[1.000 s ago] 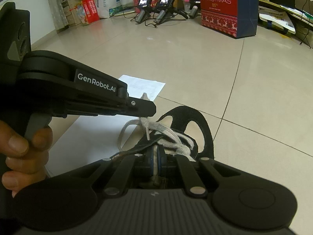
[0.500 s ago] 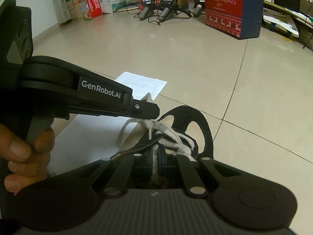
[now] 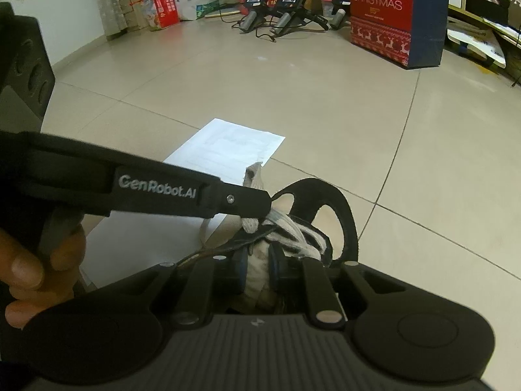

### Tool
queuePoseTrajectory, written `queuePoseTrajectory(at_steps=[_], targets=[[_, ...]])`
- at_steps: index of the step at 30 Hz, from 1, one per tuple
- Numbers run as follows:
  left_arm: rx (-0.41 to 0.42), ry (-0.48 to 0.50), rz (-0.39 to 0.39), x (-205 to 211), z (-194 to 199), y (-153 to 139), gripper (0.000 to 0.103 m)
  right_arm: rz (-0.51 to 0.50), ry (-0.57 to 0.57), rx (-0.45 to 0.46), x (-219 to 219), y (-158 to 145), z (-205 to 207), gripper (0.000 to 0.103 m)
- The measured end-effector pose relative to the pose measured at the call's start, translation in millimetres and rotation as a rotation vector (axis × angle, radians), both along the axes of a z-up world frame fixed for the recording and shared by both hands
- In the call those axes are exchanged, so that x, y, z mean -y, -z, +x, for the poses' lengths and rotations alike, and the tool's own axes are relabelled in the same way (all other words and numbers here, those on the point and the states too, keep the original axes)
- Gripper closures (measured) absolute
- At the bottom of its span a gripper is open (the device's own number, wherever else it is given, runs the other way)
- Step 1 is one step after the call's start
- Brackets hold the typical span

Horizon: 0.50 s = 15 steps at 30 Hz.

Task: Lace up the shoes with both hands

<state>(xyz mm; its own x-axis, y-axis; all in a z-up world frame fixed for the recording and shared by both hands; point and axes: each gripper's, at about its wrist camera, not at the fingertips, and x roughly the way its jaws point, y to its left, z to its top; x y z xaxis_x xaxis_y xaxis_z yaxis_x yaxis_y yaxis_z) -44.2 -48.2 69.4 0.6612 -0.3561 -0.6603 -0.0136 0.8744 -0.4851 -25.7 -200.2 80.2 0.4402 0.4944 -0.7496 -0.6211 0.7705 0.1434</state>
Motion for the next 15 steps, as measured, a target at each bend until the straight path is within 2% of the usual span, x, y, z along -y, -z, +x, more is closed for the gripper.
queuePoseTrajectory(at_steps=[7, 15], targets=[[-0.009, -0.008, -0.013, -5, 0, 2, 0.102, 0.01, -0.03, -0.003, 1, 0, 0, 0.087], [-0.002, 0.019, 0.004, 1, 0, 1, 0.102, -0.033, -0.095, 0.017, -9, 1, 4, 0.088]])
